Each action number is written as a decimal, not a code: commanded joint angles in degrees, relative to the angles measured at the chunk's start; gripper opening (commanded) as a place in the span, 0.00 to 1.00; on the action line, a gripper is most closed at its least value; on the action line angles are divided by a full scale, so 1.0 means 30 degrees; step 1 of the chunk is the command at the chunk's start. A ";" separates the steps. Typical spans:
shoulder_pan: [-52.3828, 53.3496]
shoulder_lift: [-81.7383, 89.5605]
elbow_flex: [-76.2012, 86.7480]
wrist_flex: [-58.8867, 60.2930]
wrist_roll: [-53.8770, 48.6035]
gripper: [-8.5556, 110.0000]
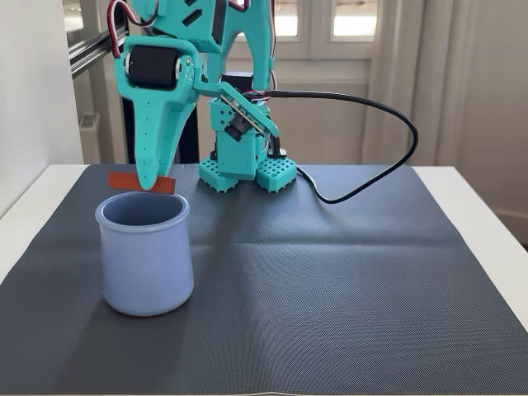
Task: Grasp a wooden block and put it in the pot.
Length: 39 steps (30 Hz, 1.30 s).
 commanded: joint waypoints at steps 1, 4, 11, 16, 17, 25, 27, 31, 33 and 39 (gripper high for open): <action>0.0264 0.0674 0.0146 -0.0498 -0.0176 0.07; 0.0234 0.0703 0.0293 -0.0615 -0.0176 0.07; 0.0088 0.0703 0.0293 -0.0615 -0.0205 0.17; 0.0059 0.0703 0.0410 -0.0469 -0.0205 0.13; 0.0059 0.0703 0.0498 -0.0557 -0.0205 0.13; -0.0117 0.1230 0.1143 -0.0088 0.0029 0.07; -0.0293 0.2227 0.1699 -0.0059 -0.0088 0.07; -0.0967 0.5596 0.4014 -0.0234 -0.0029 0.07; -0.1348 0.7676 0.5449 -0.0293 0.0117 0.07; -0.2988 1.4326 1.1602 -0.2783 0.0146 0.07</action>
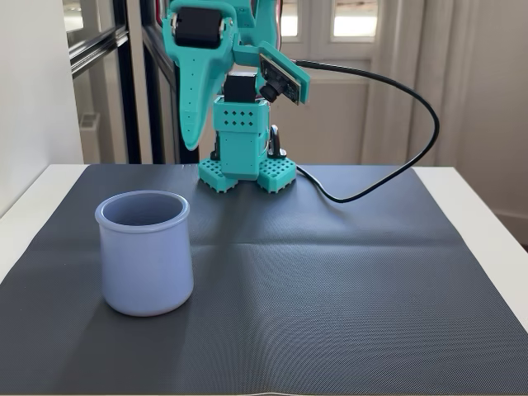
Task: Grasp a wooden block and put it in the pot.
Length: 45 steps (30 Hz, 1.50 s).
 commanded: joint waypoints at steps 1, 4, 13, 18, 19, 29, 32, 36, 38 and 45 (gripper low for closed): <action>-0.0732 0.3604 0.3428 -0.1348 0.0088 0.07; -0.1260 0.6709 0.6387 -0.2314 0.0146 0.07; -0.2461 1.3125 1.2686 -0.2783 0.2139 0.07; -0.2871 1.5322 1.4619 -0.2783 0.2725 0.07; -0.2871 1.5703 1.5088 -0.2783 0.2930 0.07; -0.3164 1.8252 1.6699 -0.2578 0.3398 0.07; -0.3164 1.8398 1.6699 -0.2549 0.3340 0.07; -0.3164 1.8398 1.6699 -0.2607 0.2256 0.07; -0.3018 1.8428 1.6670 -0.2754 0.1406 0.07; -0.2490 1.8428 1.6670 -0.2578 0.0469 0.07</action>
